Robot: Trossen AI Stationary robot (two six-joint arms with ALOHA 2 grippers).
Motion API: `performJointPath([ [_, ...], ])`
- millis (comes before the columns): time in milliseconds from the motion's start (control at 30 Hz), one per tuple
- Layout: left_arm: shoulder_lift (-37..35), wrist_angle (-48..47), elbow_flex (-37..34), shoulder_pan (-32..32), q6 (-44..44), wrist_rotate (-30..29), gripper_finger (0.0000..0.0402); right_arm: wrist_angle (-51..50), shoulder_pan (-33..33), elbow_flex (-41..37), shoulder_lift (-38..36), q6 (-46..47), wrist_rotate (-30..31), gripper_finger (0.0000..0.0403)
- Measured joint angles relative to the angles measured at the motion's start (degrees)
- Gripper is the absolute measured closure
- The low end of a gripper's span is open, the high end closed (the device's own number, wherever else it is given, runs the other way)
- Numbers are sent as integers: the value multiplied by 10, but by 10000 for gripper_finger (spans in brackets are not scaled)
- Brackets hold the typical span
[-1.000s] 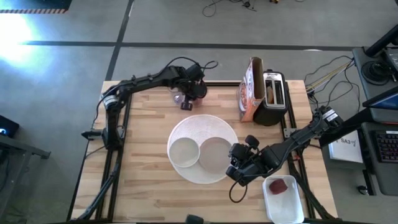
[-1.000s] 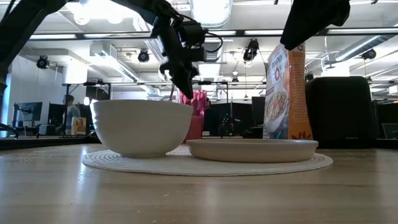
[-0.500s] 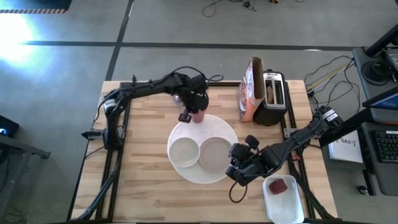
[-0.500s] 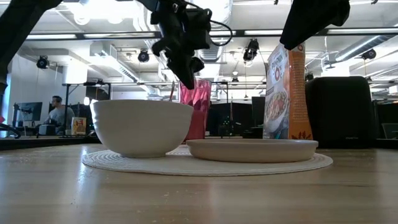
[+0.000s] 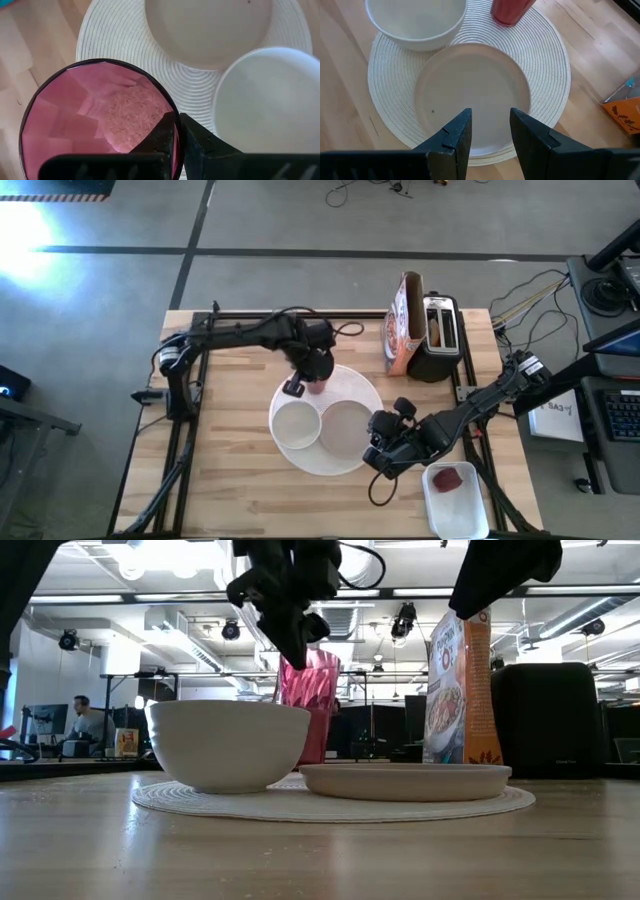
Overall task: Arrange a breakfast setting
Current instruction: Put the red cup to the top left of the white bowl on the white table mat
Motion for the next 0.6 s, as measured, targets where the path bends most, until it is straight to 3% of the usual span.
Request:
performJointPath([
  [300,-1,29,-20,-22,-4,-47,402,10,0,0,0,0,0,280],
  [600,-2,64,-42,-24,-15,-47,401,13,0,0,0,0,0,280],
])
